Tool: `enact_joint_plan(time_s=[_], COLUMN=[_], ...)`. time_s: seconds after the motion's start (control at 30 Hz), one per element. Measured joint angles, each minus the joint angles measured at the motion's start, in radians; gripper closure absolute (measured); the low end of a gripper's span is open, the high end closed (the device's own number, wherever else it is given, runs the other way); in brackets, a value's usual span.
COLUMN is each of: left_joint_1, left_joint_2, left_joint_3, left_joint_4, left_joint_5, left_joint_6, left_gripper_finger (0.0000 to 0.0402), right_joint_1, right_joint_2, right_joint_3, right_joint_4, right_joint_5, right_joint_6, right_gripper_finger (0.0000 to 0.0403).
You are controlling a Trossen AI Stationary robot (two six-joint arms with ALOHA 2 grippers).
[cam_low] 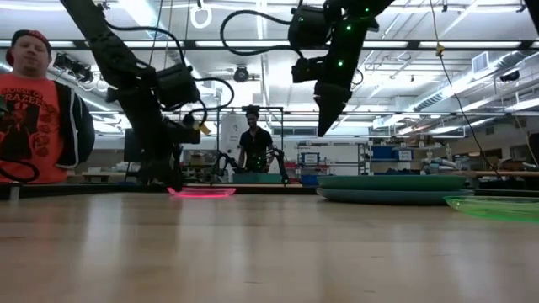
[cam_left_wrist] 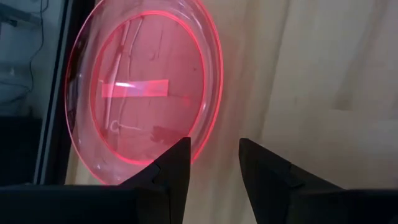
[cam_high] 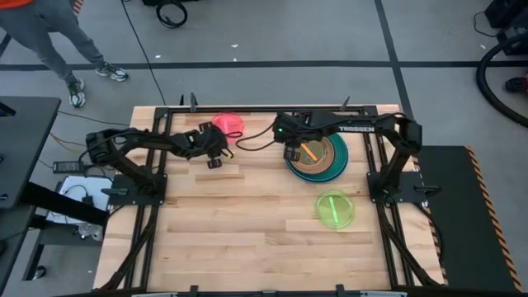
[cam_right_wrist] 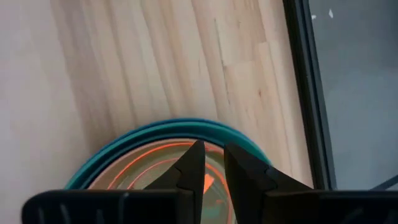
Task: Stack plastic plates
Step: Stack the pink plate on the orange plate
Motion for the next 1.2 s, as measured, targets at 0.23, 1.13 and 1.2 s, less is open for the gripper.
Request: enact_joint_plan(time_s=[0.23,1.13,1.2], left_joint_1=[0.025,0.053,0.035], left_joint_2=[0.061,0.076,0.068], left_joint_3=[0.001,0.000,-0.001], left_joint_4=[0.065,0.061,0.052], left_joint_5=[0.001,0.044,0.025], left_joint_6=[0.097,0.194,0.192], left_gripper_finger=[0.0258,0.0394,0.0395], right_joint_1=[0.051,0.153,0.153], right_joint_2=[-0.029,-0.029,-0.029], right_joint_3=[-0.031,-0.031,-0.031], right_joint_4=[0.003,0.004,0.005], right_joint_5=[0.005,0.050,0.057], right_joint_6=[0.041,0.084,0.087], right_gripper_finger=[0.0333,0.0333,0.0333])
